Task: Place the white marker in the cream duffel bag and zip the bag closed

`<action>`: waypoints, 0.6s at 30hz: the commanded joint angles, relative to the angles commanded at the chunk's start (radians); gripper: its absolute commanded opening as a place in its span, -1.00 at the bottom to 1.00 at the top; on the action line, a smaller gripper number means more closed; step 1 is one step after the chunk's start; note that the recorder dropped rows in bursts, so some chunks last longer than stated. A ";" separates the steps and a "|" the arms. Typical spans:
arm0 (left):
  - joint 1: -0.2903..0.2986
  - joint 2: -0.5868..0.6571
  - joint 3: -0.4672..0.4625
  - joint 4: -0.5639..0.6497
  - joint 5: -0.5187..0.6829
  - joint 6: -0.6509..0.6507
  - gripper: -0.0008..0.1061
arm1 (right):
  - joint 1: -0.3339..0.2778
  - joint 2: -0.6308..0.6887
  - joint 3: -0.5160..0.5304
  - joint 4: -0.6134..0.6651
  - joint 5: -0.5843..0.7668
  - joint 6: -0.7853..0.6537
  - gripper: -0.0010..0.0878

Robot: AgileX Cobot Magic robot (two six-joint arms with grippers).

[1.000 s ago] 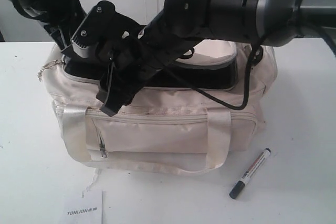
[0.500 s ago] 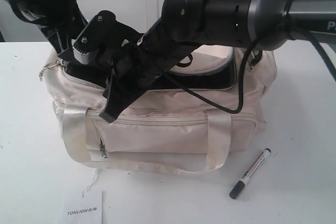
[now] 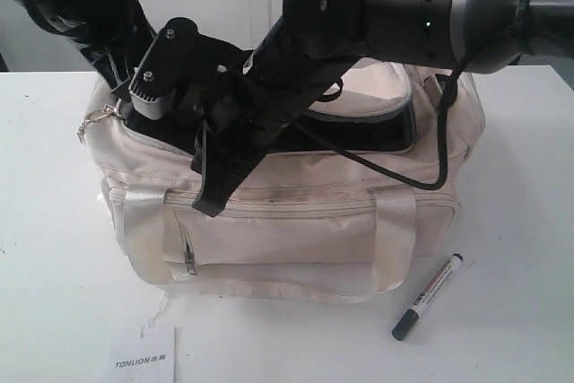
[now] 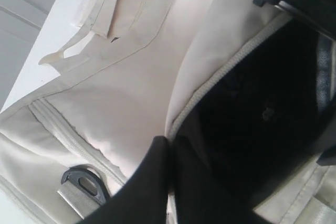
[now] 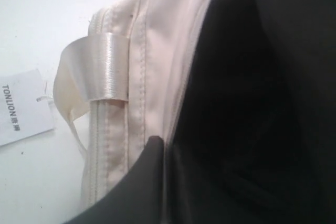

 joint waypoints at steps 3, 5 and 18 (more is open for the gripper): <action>0.000 0.002 0.000 0.002 -0.007 -0.002 -0.99 | 0.000 0.000 0.000 0.000 0.008 -0.002 -0.98; 0.000 0.009 0.000 0.002 -0.028 -0.002 -0.99 | 0.000 0.000 0.000 0.002 0.011 -0.002 -0.98; 0.000 0.034 0.000 0.035 -0.384 -0.009 -0.99 | 0.000 0.000 0.000 0.004 0.026 -0.004 -0.98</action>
